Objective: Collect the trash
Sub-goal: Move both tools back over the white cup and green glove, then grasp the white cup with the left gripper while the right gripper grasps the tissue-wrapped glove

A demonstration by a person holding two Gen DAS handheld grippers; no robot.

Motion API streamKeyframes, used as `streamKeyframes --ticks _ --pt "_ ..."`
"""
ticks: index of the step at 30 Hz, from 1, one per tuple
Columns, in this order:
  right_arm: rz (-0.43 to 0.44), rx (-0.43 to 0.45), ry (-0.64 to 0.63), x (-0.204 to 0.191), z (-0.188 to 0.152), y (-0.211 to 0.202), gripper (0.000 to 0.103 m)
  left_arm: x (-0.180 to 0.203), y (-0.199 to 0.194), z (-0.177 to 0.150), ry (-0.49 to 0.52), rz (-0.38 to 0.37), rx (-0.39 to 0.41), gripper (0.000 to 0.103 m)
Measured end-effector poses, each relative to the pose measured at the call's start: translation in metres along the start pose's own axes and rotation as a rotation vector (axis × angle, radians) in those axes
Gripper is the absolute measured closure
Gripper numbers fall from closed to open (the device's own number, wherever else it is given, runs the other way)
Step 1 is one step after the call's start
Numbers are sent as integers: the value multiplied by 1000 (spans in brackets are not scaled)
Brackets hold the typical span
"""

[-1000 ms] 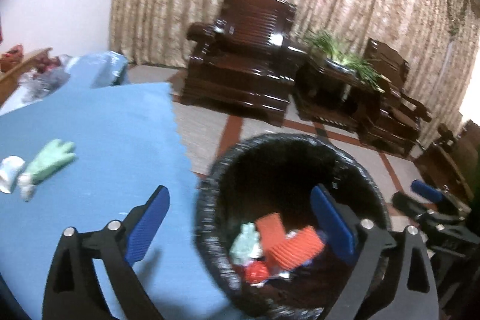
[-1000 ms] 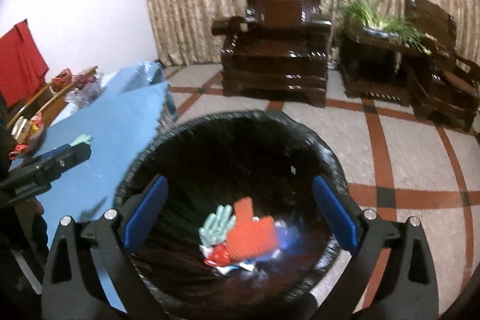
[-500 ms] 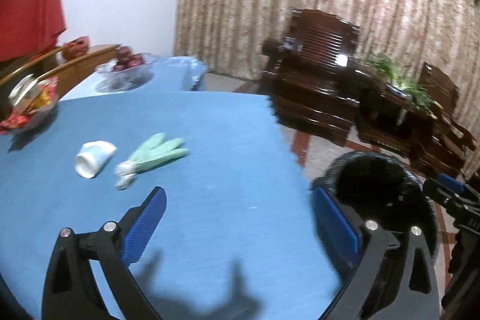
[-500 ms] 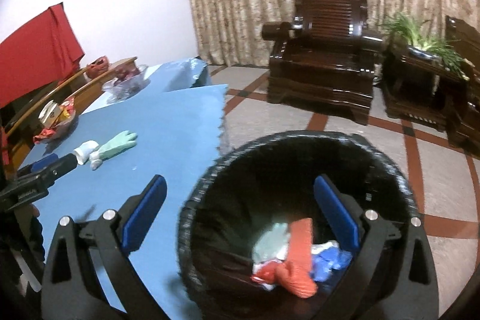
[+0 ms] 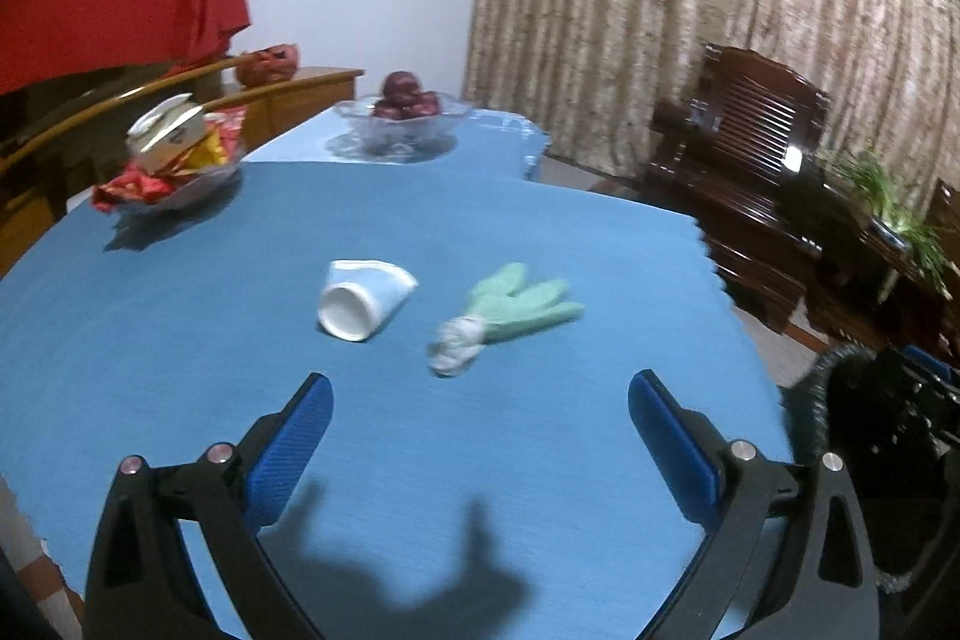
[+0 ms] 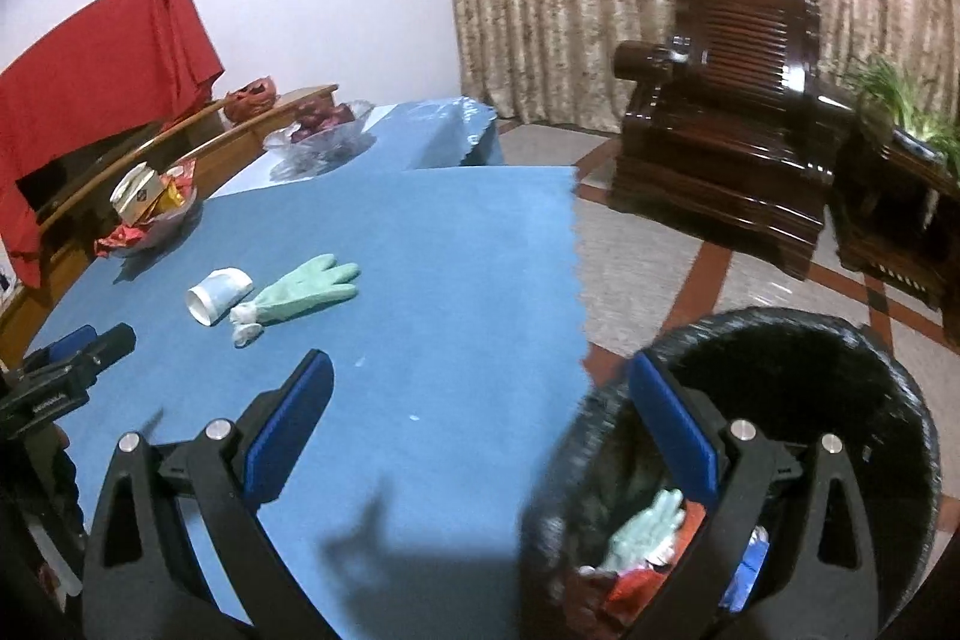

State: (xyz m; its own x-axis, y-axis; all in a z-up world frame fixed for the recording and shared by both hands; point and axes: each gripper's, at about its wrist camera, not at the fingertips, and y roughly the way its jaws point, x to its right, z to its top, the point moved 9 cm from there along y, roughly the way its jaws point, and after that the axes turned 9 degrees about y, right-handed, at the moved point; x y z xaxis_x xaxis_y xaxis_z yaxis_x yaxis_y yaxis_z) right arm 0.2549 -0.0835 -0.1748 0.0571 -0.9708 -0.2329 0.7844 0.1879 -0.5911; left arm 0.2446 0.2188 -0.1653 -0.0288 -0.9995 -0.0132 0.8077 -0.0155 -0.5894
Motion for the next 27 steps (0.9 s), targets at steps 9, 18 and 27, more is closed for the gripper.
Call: streamKeyframes --ticks 9,18,27 --pt "33 -27 -17 -54 5 56 7 -55 33 -4 -46 55 -24 6" --pt "61 -85 -41 -117 -2 121 7 -93 65 -11 -46 83 -49 6" --pt "82 -155 -69 -170 -26 178 7 -131 95 -28 -46 92 -93 6"
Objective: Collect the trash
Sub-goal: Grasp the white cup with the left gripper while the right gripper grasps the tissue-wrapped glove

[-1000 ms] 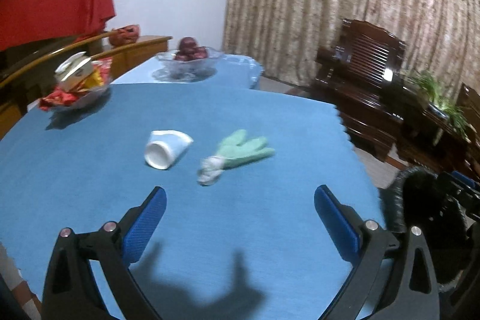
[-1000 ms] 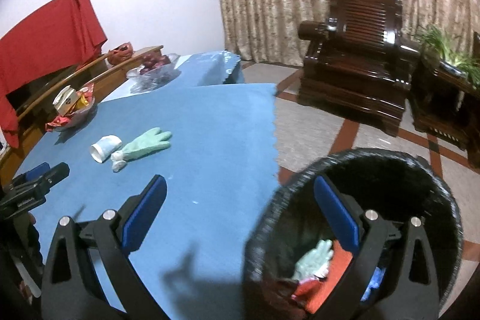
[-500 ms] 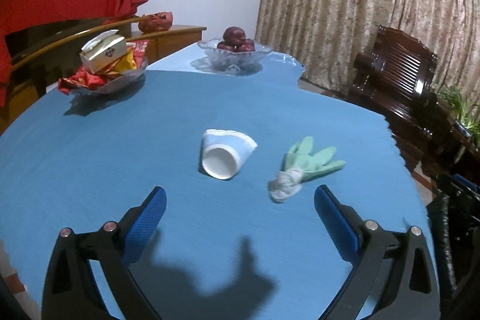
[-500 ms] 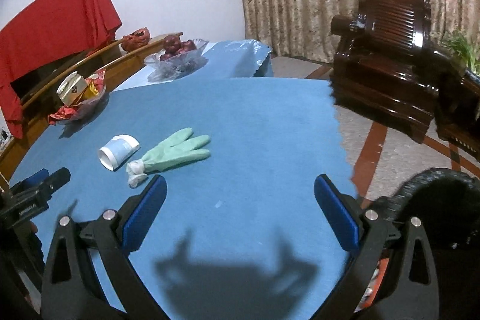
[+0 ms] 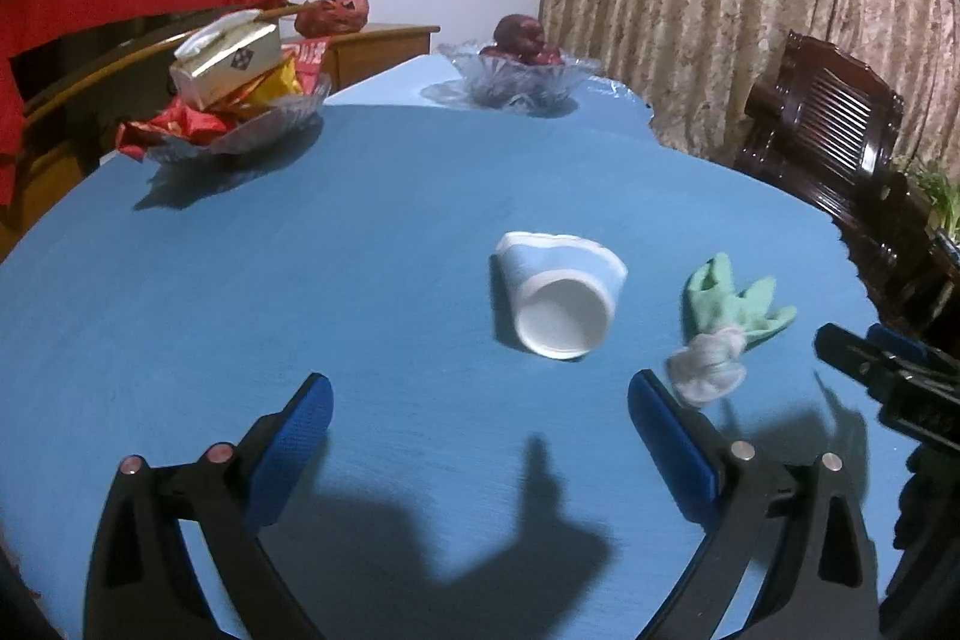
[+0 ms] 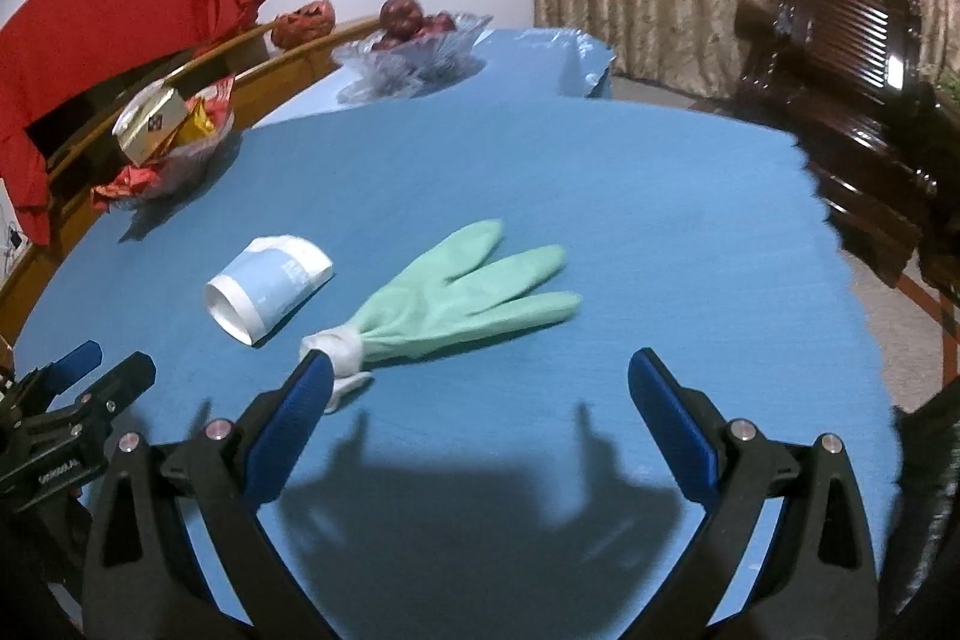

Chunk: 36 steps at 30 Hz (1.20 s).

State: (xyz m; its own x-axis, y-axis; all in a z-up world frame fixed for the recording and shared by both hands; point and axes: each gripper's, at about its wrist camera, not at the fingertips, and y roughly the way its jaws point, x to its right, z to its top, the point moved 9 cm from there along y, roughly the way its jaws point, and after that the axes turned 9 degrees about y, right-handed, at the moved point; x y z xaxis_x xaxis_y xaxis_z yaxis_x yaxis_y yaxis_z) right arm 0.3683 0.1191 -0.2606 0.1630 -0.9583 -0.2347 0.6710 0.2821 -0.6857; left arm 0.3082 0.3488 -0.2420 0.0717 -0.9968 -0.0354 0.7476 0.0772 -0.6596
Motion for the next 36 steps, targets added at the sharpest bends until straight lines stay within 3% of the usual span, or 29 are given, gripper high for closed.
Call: streamKeyframes --ticks 6,12,18,21,26,31,36 --pt "-9 -42 -4 -20 -9 34 7 -20 15 -3 -12 15 -7 7" --pt "-6 -57 -25 -37 -8 52 7 -40 26 -7 -87 10 -20 7" --pt "11 -62 -16 -46 -6 49 7 -41 26 -3 -71 13 -9 7" --pt "-30 -78 -39 -49 -9 54 7 -40 27 -2 -69 15 -9 7" --pt "-93 -127 -28 -38 -16 68 7 -39 27 -2 -74 18 -13 7" --pt "-158 -90 -63 -19 -12 55 7 -36 28 -4 -86 14 -15 7" --pt "-194 -88 -17 12 -13 42 7 -23 29 -3 -68 -3 -17 7"
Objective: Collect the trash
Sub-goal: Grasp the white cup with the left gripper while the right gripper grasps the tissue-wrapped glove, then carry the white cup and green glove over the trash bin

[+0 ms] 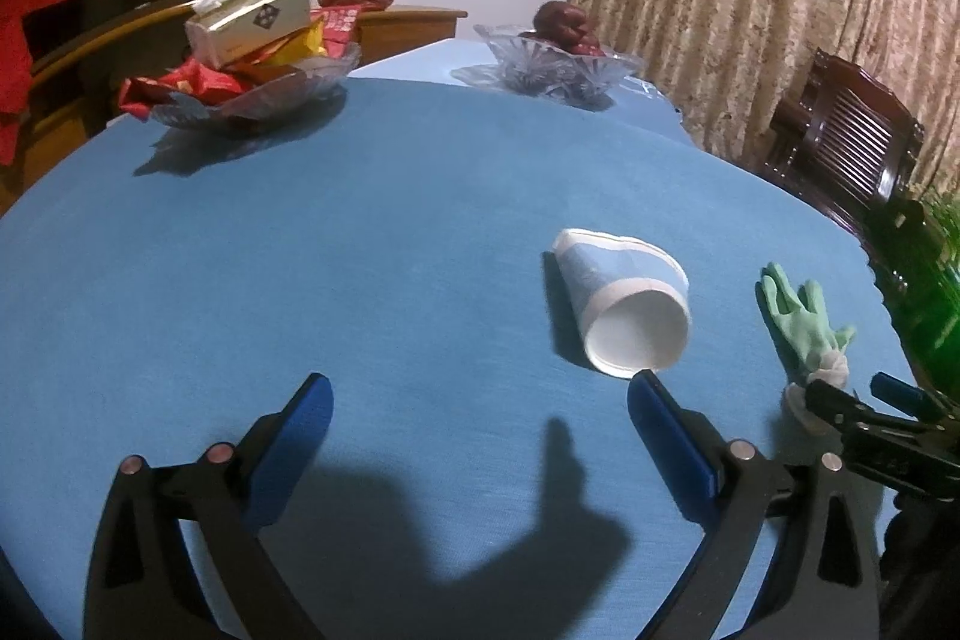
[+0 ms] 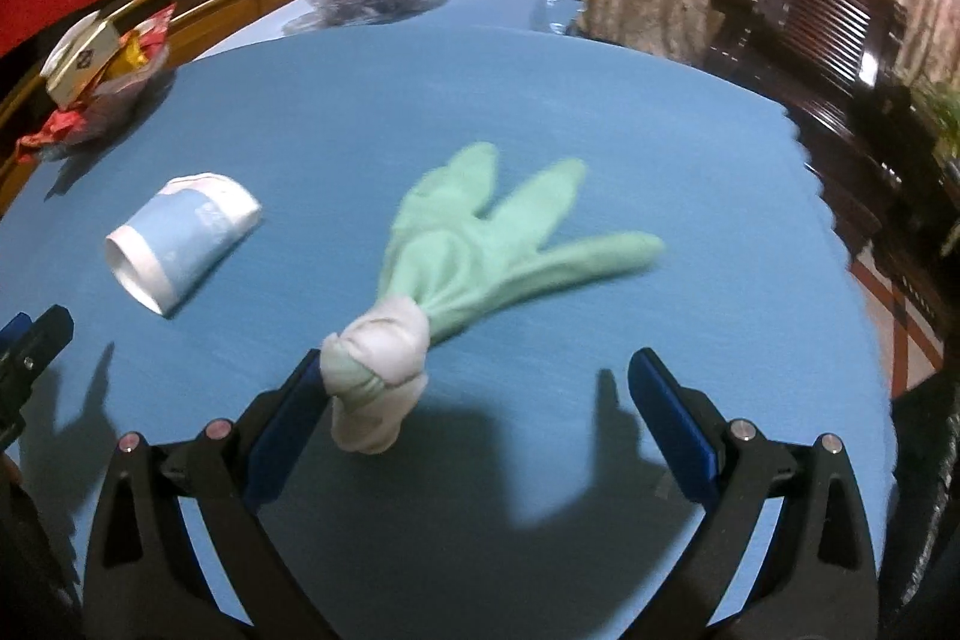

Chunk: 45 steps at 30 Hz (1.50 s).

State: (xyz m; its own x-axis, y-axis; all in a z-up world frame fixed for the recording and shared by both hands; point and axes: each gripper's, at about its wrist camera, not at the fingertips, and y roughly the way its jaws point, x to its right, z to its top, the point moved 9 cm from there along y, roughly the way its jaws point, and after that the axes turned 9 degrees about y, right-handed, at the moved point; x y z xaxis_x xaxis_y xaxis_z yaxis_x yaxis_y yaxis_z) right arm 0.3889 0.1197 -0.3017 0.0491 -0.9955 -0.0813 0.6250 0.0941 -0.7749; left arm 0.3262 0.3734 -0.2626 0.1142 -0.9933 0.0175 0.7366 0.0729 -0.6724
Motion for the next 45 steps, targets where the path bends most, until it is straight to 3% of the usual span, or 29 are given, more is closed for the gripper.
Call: streamKeyframes --ticks 8,9,10,11,13,16,20,30,32,36,40,45 --pt "77 -8 53 -10 6 2 10 10 3 6 13 -17 4 7" --pt "84 -12 58 -13 8 6 15 11 3 7 13 -18 5 7" --pt "86 -19 59 -14 7 8 33 11 3 8 13 -19 6 7" --pt "91 -35 64 -15 7 11 41 11 4 9 15 -18 8 7" --pt "99 -43 70 -15 7 13 43 12 4 10 14 -19 10 7" --pt "131 -43 39 -19 4 9 60 15 5 13 14 -28 14 7" --pt "164 -45 37 -18 2 3 72 27 7 18 26 -50 14 7" --pt "138 -19 14 6 6 -3 74 57 44 28 52 -105 -46 7" --pt "140 -18 15 9 7 -3 74 60 52 26 52 -115 -74 11" --pt "144 -21 19 12 8 -3 74 64 61 24 36 -154 -108 44" --pt "152 -20 18 13 7 -7 74 66 54 24 34 -144 -89 52" --pt "174 -13 24 16 8 -18 74 74 28 24 66 -120 -49 52"
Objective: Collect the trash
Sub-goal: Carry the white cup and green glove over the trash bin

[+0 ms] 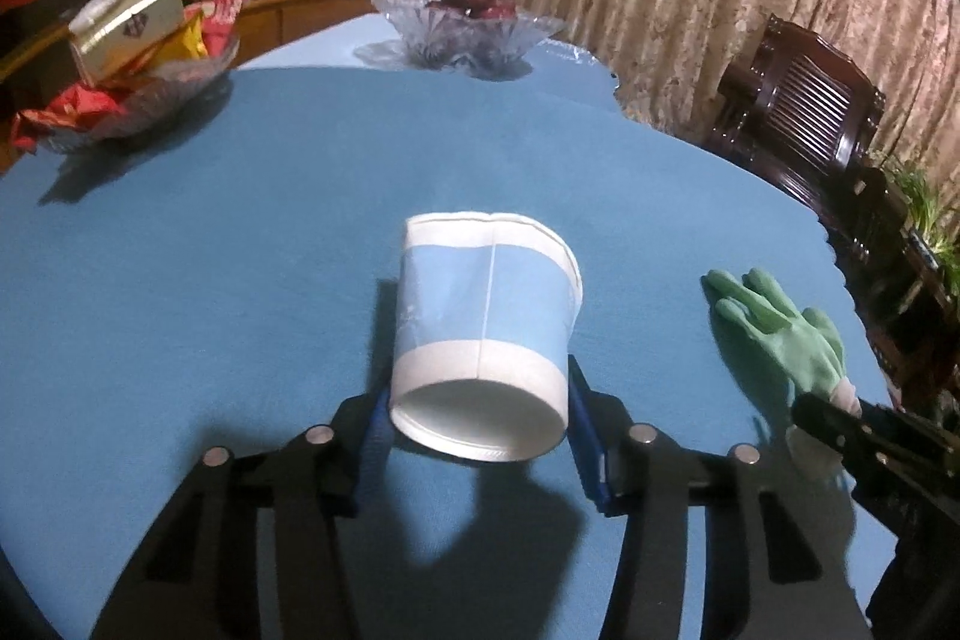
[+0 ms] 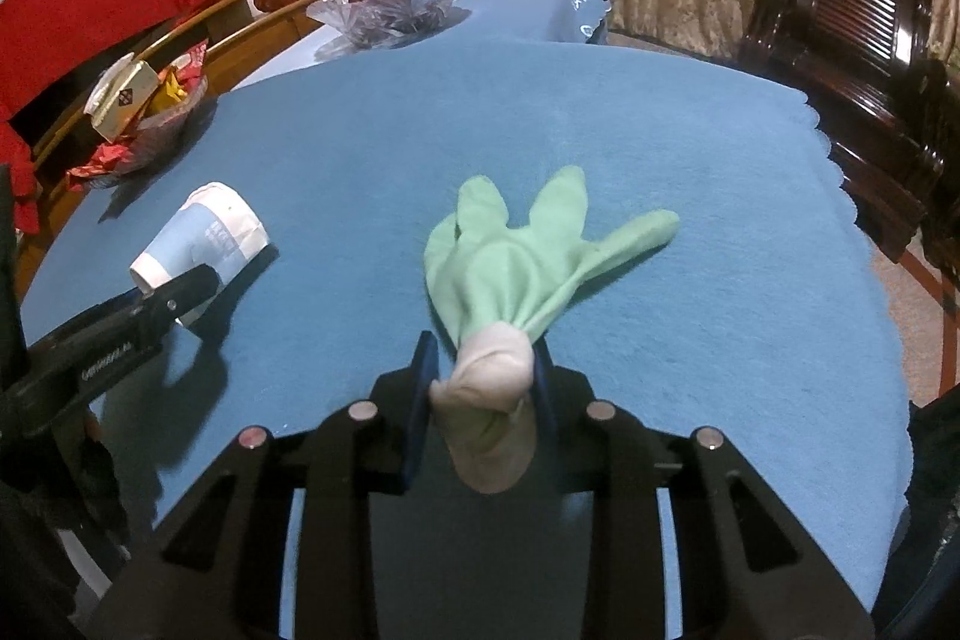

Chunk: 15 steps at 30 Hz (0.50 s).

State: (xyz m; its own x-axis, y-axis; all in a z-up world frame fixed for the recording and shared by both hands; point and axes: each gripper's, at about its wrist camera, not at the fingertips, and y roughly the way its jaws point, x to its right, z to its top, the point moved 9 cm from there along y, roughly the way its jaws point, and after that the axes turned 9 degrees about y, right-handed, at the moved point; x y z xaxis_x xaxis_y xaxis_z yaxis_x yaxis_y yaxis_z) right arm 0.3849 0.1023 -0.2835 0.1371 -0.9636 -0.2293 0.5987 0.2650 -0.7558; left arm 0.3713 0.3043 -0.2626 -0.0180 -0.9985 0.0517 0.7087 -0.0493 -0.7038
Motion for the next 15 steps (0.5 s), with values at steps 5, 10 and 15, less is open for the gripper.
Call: streamKeyframes --ticks 5,10,15 --pt "12 27 -3 2 1 -23 74 14 -26 0 17 8 19 52" --pt "35 49 -13 4 0 -49 74 35 -48 -4 34 -3 25 52" --pt "57 80 -15 8 -1 -82 74 56 -69 -7 48 -20 32 52"
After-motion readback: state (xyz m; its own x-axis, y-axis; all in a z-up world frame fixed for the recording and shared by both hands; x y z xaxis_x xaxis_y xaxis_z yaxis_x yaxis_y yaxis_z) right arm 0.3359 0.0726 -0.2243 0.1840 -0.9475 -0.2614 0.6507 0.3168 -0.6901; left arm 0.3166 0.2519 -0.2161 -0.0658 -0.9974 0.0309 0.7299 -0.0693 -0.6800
